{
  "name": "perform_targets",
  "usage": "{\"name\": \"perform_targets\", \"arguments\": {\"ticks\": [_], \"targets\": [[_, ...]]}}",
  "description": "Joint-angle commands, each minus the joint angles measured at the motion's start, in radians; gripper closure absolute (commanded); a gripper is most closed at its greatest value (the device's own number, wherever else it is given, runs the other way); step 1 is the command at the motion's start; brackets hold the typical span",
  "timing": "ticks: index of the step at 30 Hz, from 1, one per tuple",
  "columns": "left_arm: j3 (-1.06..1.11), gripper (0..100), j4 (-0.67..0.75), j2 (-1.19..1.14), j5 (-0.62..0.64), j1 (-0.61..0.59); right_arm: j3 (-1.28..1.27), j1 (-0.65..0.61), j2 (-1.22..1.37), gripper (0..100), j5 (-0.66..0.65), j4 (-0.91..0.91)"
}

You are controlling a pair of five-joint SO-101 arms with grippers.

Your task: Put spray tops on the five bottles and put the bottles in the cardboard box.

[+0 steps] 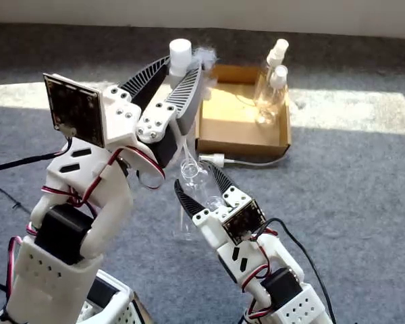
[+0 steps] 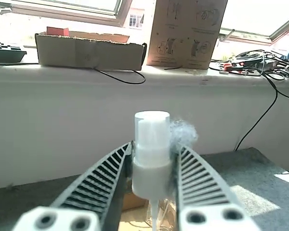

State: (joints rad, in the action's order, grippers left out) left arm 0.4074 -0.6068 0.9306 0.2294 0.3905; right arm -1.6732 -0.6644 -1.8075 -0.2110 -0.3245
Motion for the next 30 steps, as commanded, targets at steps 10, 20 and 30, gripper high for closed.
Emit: {"name": "perform_targets", "arguments": {"ticks": [10,20,30], "targets": [[-0.033,99,0.0,0.008,-0.003,-0.045,-0.105,-0.004,0.002,99.5,0.006,-0.008],[-0.044,99,0.002,-0.068,-0.003,-0.03,-0.105,-0.004,0.002,99.5,0.006,-0.008],[-0.031,99,-0.006,-0.082,-0.002,-0.028,-0.105,-0.004,0.001,99.5,0.006,-0.008]]}}
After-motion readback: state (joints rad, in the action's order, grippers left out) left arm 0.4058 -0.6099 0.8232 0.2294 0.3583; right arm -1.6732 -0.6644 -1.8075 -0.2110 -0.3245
